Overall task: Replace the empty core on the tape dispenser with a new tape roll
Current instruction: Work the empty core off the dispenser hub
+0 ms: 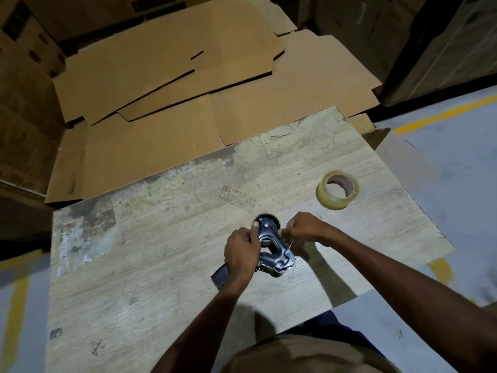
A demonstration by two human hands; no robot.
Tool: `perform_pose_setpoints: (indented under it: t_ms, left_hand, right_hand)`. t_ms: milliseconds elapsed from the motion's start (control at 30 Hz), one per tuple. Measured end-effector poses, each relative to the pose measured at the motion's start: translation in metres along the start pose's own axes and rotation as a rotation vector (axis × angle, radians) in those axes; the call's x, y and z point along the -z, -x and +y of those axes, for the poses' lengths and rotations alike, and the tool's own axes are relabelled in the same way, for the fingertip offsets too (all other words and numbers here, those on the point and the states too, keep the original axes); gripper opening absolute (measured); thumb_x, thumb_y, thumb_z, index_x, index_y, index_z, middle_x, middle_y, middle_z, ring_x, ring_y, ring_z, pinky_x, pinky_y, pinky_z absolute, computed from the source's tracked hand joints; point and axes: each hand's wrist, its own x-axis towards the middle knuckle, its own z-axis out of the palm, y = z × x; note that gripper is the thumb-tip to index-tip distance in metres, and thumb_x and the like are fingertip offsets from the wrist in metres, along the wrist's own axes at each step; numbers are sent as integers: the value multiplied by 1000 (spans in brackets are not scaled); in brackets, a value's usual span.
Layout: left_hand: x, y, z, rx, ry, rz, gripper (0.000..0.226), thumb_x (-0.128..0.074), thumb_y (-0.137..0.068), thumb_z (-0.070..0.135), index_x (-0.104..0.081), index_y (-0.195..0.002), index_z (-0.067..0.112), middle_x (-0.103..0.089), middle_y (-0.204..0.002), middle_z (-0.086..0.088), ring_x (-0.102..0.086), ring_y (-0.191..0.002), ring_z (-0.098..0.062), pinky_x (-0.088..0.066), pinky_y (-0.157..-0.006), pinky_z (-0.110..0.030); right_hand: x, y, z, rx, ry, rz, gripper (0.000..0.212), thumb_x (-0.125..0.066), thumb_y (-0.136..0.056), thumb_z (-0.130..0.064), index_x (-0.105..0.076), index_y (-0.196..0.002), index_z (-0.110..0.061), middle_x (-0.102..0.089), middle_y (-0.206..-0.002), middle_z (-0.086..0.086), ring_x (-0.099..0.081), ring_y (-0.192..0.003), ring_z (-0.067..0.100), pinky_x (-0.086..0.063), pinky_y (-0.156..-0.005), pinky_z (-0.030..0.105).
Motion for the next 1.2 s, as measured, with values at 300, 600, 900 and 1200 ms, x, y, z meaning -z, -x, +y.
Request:
perform_pose_setpoints:
  t_ms: [300, 600, 900, 1200]
  left_hand:
    - [18, -29, -1, -282, -78, -86, 51, -61, -96, 63, -76, -92, 14, -74, -84, 0, -66, -75, -17, -47, -64, -30]
    - [35, -62, -3, -619, -207, -301, 66, -47, -86, 78, -71, -97, 18, -62, -77, 2, -54, -77, -20, -39, -70, -38]
    - [31, -58, -2, -803, -300, -167, 47, -49, -99, 56, -73, -91, 17, -68, -83, 1, -59, -83, -26, -31, -77, -38]
    - [26, 9, -12, -437, -358, -177, 82, -60, -72, 75, -52, -133, 20, -45, -130, 0, -34, -135, -22, -15, -118, -69]
  right_hand:
    - [-26, 13, 7, -20, -168, -21, 27, -73, -87, -23, -78, -77, 2, -76, -81, 19, -63, -63, 16, -50, -65, 30]
    - [-26, 17, 24, -1, -302, 232, 21, -79, -87, -30, -76, -78, -11, -76, -80, 0, -66, -71, 10, -47, -61, 23]
    - [-46, 23, 32, -29, -540, 285, 12, -71, -89, -10, -81, -83, -7, -79, -77, 8, -76, -77, 22, -62, -72, 31]
    - [-49, 22, 36, -12, -550, 284, 11, -74, -89, -14, -81, -81, -9, -78, -74, 8, -77, -80, 31, -64, -78, 41]
